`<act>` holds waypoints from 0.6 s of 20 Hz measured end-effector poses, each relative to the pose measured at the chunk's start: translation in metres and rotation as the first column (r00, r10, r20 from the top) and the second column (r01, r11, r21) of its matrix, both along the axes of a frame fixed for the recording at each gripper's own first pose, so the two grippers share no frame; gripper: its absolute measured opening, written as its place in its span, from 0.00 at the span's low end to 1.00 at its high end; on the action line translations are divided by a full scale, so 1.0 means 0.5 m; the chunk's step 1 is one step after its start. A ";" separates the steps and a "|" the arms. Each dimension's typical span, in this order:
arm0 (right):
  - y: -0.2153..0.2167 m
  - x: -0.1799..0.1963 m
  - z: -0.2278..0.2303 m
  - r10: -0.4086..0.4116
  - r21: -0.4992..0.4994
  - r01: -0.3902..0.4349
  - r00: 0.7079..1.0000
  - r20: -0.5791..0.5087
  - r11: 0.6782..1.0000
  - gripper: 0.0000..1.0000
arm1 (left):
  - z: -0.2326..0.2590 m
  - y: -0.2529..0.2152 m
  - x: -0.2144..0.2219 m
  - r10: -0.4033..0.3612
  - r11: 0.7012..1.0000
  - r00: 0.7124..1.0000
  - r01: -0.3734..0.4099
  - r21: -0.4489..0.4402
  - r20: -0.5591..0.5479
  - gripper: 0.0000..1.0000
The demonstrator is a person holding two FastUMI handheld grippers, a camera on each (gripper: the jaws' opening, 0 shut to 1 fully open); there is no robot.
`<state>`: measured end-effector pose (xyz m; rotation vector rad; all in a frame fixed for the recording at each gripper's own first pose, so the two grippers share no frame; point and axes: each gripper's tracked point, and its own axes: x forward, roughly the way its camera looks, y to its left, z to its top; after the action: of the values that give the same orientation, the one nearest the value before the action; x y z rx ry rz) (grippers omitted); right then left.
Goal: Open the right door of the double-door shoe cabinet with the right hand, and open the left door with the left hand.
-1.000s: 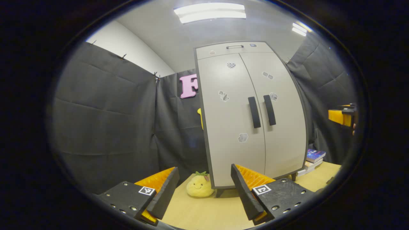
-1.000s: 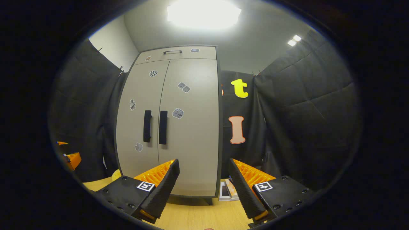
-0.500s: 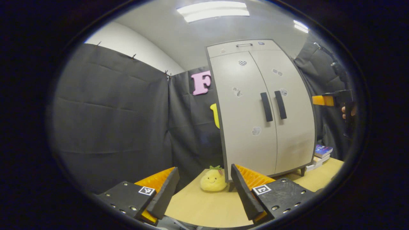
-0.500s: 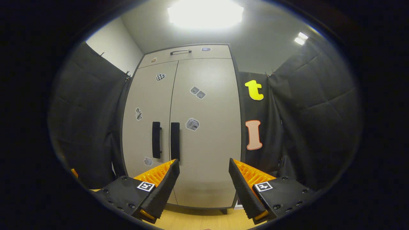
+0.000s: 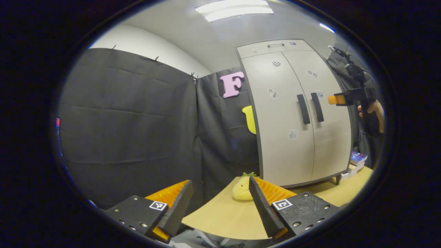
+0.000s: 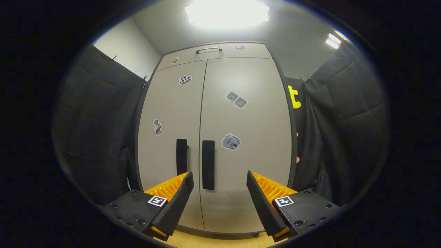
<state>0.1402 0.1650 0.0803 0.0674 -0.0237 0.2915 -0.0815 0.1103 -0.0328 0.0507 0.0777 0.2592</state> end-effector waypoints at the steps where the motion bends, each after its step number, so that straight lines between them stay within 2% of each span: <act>1: 0.010 0.012 -0.001 0.006 0.002 -0.006 1.000 -0.005 1.000 0.97 | -0.003 0.004 -0.004 0.008 1.000 1.000 -0.008 0.000 -0.004 0.94; 12: 0.074 0.158 -0.034 -0.014 -0.048 0.011 0.997 -0.072 0.999 0.97 | -0.032 0.031 -0.032 0.055 0.998 0.997 -0.055 -0.008 -0.055 0.95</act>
<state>0.2194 0.2021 0.0631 0.0300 0.0542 0.2766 -0.0975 0.1256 -0.0489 0.0466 0.1350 0.3125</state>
